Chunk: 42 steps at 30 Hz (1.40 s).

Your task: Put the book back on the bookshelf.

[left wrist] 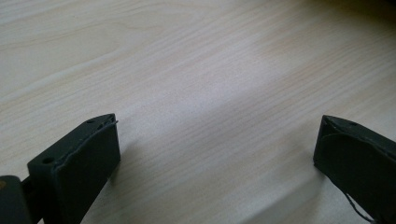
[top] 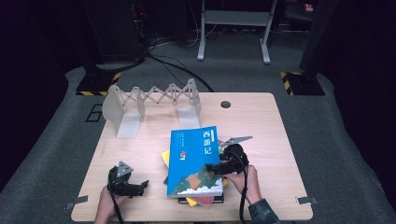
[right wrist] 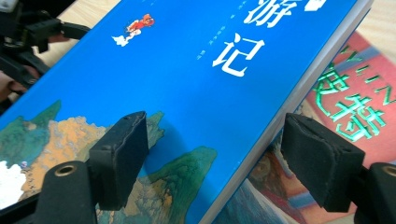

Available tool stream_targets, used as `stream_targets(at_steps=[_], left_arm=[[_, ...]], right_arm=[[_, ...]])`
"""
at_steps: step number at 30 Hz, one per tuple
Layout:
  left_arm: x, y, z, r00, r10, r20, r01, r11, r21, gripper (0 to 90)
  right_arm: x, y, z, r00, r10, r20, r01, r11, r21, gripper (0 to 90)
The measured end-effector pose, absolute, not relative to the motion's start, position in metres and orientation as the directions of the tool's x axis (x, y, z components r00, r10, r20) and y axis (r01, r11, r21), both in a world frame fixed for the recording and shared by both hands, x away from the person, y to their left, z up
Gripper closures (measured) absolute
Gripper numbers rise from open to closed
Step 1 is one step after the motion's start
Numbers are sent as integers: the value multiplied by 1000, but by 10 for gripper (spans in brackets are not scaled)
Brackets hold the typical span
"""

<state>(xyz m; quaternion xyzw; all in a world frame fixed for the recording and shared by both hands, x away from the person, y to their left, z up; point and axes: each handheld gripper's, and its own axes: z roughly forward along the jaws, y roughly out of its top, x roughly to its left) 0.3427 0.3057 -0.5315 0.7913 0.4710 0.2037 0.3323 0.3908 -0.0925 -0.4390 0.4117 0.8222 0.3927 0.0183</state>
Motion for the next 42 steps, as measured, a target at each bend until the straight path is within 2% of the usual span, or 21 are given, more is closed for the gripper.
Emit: stream_targets(at_steps=[6, 8, 9, 10, 17, 30, 36, 40, 42], left_arm=[[350, 302, -529, 431, 902, 0, 638, -305, 707, 21], [354, 305, -523, 417, 906, -75, 663, -246, 707, 26], [354, 305, -523, 417, 906, -75, 663, -246, 707, 27], [356, 307, -516, 411, 904, -114, 670, -215, 710, 27], [366, 299, -487, 450, 870, -200, 659, -173, 732, 15], [390, 264, -445, 554, 798, -236, 641, -229, 733, 2], [404, 248, -439, 588, 776, -227, 637, -273, 721, 2], [416, 235, -440, 601, 754, -265, 653, -272, 707, 3], [419, 230, -441, 610, 751, -254, 650, -291, 702, 5]], right_arm=[[389, -94, -442, -651, 689, 318, 669, 324, 668, 239], [388, -93, -442, -655, 692, 304, 659, 327, 677, 242], [388, -93, -441, -654, 693, 302, 659, 327, 677, 243], [388, -93, -441, -654, 694, 301, 659, 328, 677, 243], [387, -93, -442, -655, 694, 299, 655, 325, 682, 253], [385, -92, -441, -655, 699, 286, 650, 329, 685, 258], [386, -91, -440, -658, 701, 275, 647, 339, 683, 258], [386, -91, -439, -660, 702, 268, 643, 344, 684, 259], [385, -90, -439, -656, 704, 271, 648, 343, 679, 260]])
